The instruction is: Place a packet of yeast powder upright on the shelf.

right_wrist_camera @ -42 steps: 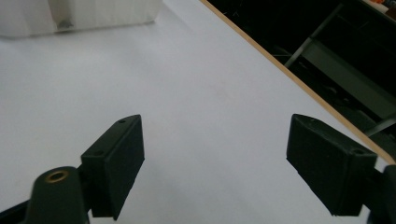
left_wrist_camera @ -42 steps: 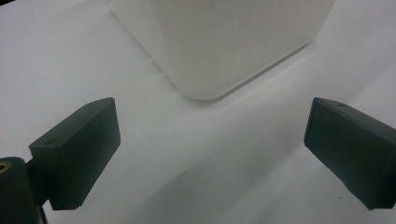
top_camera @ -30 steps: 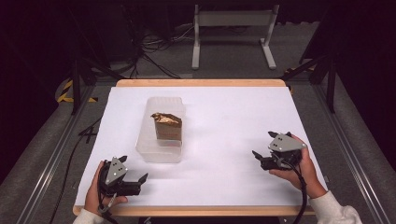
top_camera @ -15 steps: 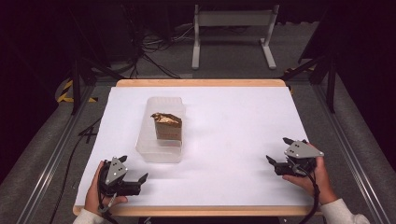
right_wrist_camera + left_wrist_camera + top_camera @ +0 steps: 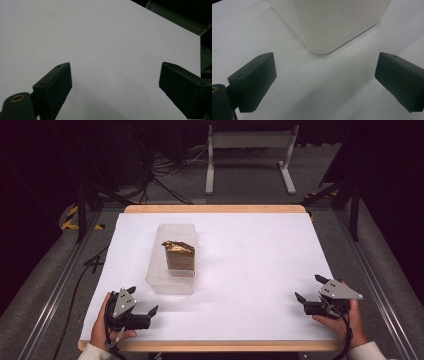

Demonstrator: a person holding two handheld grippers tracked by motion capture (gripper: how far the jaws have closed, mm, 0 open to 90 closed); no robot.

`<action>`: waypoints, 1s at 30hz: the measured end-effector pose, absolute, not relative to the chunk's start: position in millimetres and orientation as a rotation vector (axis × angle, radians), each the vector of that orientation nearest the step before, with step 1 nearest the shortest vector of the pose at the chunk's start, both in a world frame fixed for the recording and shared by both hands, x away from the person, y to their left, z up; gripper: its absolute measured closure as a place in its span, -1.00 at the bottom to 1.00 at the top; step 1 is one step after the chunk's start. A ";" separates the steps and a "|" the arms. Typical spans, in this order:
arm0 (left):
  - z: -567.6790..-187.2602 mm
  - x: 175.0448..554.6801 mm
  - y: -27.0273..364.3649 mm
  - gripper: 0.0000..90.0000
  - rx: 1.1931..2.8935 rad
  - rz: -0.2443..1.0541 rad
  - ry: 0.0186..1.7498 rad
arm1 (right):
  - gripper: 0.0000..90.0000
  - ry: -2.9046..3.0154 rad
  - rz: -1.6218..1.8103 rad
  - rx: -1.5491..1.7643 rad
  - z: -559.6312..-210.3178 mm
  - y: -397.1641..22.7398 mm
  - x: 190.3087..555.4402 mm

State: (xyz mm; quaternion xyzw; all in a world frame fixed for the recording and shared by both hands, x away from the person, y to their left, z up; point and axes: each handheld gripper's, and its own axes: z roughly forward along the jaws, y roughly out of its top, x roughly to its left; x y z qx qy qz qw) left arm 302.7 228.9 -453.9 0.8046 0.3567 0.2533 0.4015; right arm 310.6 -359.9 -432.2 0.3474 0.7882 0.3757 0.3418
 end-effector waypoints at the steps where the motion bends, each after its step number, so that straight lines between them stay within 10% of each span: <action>1: -453.9 302.8 229.0 -0.90 2.033 0.640 0.902 | -0.73 2.047 0.986 0.915 -432.8 -361.4 309.3; 30: -452.6 303.7 232.5 -0.90 1.999 0.624 0.912 | -0.75 1.959 1.059 0.996 -436.4 -383.1 287.1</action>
